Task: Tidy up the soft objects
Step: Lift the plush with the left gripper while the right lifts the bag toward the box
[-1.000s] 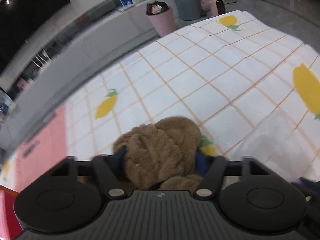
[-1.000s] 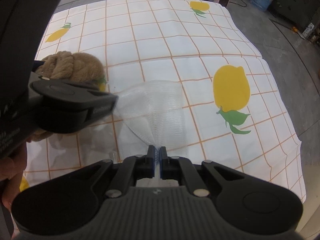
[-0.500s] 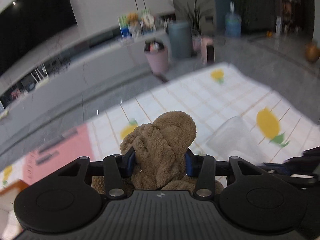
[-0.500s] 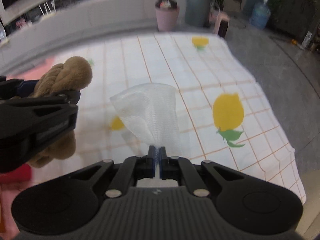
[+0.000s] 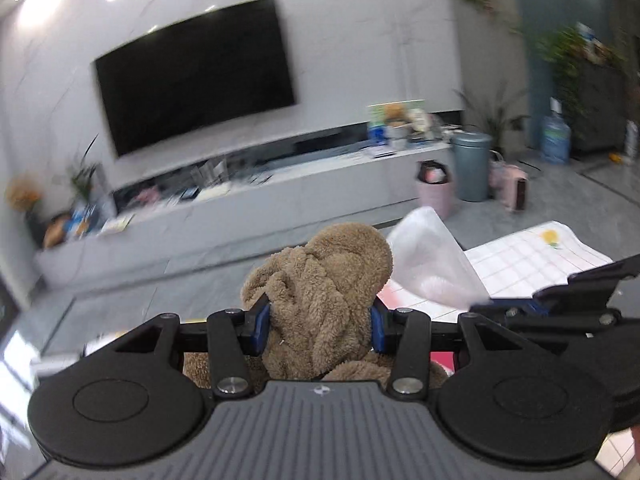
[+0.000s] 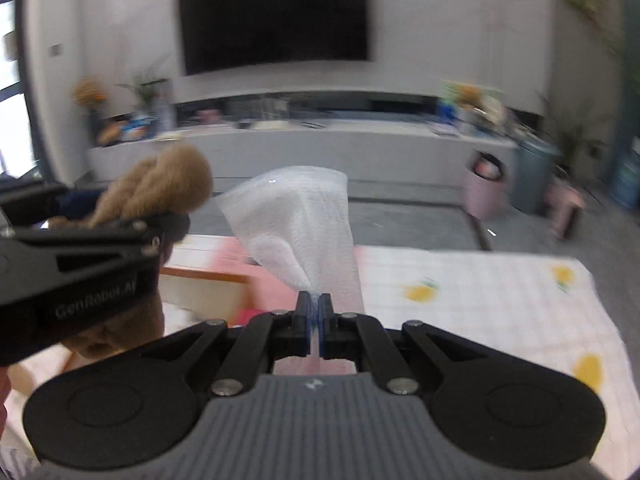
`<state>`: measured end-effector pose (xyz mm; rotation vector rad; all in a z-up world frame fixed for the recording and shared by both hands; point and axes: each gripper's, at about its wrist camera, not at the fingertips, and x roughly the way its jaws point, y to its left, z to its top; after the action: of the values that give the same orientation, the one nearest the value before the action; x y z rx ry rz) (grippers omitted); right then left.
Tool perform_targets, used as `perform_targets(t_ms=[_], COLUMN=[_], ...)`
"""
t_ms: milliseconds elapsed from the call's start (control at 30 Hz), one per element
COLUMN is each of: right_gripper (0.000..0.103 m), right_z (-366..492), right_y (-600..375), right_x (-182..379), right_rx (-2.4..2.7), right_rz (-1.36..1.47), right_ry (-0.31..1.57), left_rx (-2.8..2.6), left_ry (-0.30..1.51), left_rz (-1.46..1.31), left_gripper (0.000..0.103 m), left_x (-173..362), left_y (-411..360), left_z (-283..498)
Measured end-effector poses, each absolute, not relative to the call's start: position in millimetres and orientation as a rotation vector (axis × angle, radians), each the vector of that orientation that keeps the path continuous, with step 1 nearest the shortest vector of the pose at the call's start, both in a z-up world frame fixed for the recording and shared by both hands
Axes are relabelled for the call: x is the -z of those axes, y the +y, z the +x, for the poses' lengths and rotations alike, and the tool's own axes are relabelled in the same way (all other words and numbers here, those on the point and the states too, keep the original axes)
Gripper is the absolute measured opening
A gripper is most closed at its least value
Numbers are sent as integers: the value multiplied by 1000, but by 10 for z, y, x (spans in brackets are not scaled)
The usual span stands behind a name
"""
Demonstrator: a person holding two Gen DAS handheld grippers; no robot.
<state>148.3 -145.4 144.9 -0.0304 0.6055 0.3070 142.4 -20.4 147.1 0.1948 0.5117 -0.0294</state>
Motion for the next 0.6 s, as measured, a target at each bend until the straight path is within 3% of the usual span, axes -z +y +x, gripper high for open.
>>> perform_targets(t_ms=[300,600], right_gripper=[0,0], right_z=[1616,2086], right_y=[-399,-100], right_x=[-1132,-469], right_rx=[-418,-443], right_rz=[-123,-168], right_ry=[643,817], left_rx=[-14,37], left_ry=[674,807], left_rz=[15,50], left_gripper=[53,53], left_x=[-876,-380], left_y=[636,991], left_z=[1425,1262])
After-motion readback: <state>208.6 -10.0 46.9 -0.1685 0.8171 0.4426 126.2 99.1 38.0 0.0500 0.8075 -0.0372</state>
